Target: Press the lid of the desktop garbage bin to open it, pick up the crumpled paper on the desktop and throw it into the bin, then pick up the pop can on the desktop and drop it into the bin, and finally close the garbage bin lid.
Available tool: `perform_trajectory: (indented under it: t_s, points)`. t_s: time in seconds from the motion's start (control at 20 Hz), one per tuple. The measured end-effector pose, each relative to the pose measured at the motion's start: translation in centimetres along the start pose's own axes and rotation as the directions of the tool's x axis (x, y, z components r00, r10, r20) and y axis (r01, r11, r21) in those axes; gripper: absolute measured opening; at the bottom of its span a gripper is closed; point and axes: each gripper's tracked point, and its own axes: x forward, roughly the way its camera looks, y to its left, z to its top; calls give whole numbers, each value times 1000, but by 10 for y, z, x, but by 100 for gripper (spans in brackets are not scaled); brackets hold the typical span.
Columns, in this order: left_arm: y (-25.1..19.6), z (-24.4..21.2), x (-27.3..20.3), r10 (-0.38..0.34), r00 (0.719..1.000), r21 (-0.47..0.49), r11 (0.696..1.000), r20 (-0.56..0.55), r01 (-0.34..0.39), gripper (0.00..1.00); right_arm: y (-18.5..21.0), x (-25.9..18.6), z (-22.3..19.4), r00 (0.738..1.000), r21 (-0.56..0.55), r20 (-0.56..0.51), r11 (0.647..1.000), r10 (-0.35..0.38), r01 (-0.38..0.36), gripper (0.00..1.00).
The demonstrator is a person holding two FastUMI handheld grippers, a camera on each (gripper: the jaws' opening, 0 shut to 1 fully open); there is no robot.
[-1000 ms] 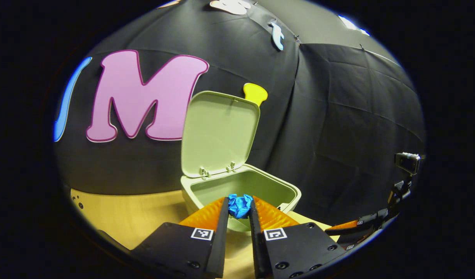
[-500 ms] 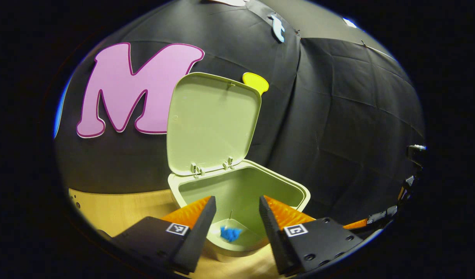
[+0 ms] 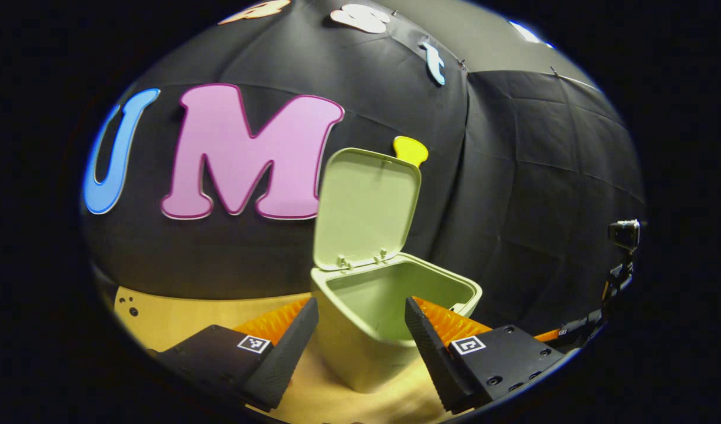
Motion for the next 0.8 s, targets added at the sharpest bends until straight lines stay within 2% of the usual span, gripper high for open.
perform_trajectory:
  t_s: [0.35, 0.6, 0.8]
  points:
    - [84, -51, -112, 180, 982, -43, 982, -61, -182, 96, 40, -12, -13, 1000, 23, -30, 1000, 9, -8, 99]
    - [120, -98, -198, 286, 951, -138, 944, -116, -301, 96, 82, -22, -24, 999, -27, -31, 999, 39, -40, 98]
    - [148, -129, -257, 373, 916, -122, 912, -148, -391, 96, 112, -24, -20, 998, -56, -11, 996, 67, -67, 98]
